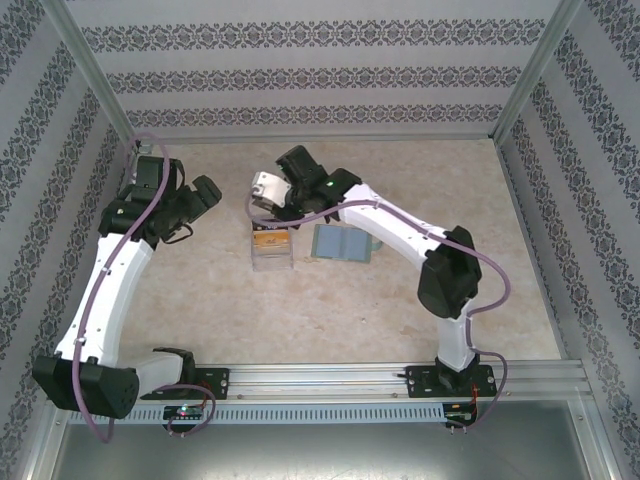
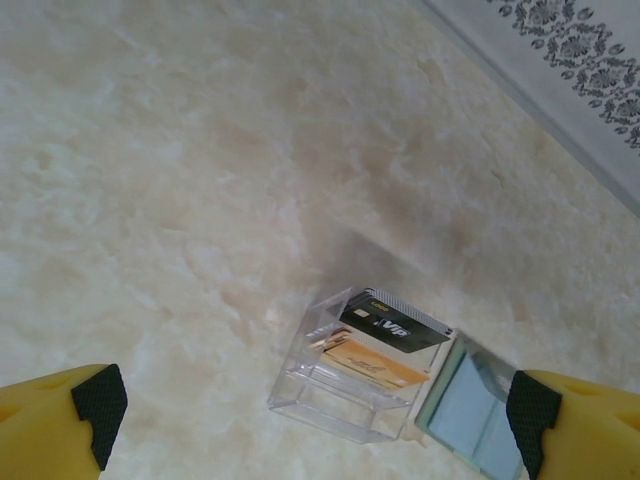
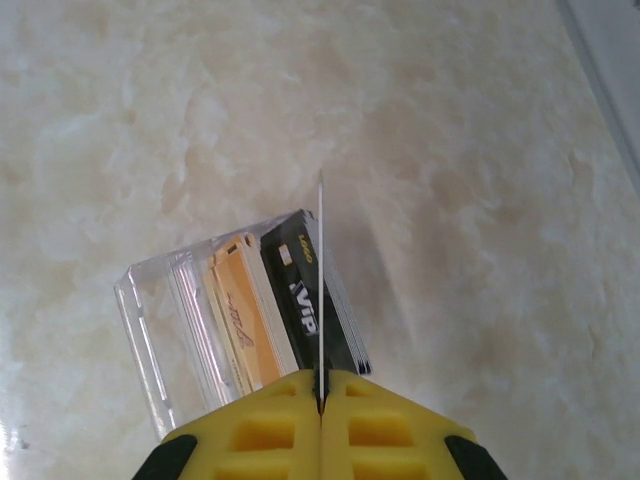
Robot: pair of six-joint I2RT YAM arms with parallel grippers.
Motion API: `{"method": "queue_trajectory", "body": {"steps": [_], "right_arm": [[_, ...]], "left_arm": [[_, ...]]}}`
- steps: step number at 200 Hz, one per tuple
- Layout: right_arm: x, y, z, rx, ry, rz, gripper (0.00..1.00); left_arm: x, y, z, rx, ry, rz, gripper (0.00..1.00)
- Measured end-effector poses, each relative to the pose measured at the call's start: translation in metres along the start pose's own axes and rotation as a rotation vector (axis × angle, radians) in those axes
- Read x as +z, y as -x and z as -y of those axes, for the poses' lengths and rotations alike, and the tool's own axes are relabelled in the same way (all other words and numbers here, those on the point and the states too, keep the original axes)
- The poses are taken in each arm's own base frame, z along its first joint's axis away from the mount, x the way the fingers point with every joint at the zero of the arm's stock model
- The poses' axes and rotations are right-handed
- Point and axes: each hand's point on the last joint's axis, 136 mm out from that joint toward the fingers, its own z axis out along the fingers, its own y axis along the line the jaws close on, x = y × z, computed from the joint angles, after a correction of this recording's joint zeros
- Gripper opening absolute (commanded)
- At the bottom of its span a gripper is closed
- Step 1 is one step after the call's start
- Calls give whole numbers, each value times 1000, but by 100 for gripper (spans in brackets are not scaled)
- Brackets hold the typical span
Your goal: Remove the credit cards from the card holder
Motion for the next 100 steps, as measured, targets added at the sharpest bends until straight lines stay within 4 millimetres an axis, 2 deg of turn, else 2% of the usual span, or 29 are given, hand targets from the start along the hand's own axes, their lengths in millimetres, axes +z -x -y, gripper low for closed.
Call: {"method": "queue_trajectory", "body": {"steps": [15,48,100], "right_arm": [[14,0,-7,-74,5,-32,0],[36,-17,-21,-191,22,-120,0],[42,-33,-20,-248,26,-183,0]], "left_arm": [[-8,0,-5,2,9,14,100],[-21,0,-13,6,17,42,100],[-16,-15,-27,9,52,4,100]]}}
